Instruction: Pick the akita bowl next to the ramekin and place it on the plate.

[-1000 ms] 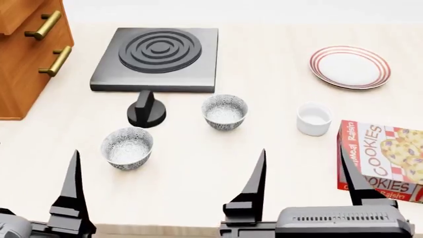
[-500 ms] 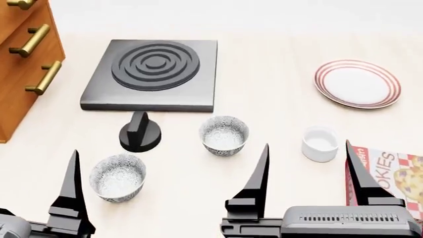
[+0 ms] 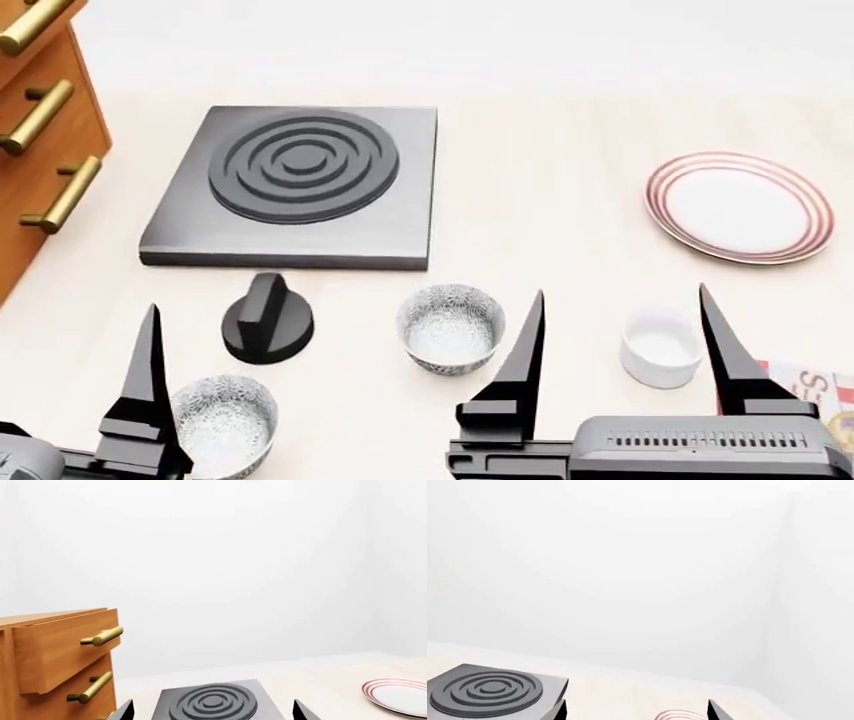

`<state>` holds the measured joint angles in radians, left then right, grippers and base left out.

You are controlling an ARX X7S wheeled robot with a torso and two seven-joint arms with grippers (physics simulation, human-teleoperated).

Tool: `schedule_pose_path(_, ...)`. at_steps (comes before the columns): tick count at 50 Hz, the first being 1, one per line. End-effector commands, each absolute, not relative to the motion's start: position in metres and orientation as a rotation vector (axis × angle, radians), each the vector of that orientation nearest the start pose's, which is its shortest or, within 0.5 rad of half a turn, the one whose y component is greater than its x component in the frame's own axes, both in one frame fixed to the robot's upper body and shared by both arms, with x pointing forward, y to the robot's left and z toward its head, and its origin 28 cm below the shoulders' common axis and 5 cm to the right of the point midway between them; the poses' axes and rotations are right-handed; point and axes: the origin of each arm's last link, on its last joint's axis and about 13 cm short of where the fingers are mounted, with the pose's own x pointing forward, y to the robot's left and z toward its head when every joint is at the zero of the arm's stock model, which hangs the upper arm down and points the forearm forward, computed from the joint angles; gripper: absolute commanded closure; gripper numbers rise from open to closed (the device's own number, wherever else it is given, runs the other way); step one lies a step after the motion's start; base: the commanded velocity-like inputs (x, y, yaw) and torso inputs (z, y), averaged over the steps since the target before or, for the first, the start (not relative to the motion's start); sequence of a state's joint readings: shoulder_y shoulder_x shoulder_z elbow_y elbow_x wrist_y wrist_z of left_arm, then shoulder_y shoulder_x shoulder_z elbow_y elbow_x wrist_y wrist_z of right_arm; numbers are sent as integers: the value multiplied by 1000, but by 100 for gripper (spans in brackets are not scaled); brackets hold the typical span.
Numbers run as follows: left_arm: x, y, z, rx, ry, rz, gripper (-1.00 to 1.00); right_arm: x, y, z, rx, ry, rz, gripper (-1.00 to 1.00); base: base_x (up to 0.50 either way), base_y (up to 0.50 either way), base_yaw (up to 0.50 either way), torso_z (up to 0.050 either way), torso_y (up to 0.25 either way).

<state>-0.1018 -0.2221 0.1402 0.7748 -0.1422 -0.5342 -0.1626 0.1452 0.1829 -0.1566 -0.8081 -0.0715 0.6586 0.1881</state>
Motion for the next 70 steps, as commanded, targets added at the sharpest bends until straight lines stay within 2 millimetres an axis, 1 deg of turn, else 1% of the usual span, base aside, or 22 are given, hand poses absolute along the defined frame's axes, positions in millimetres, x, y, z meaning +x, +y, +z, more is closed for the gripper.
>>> schedule_pose_path(1,195,208,151,74,-318,-73,-100,197,-102,158,-200,-306,-88,-100,238,0,0,0,0)
schedule_pose_path(70,195,208,151,77,-323,-69,-100,197,-103,159,-205,-305,-103,-100,239,0,0,0,0)
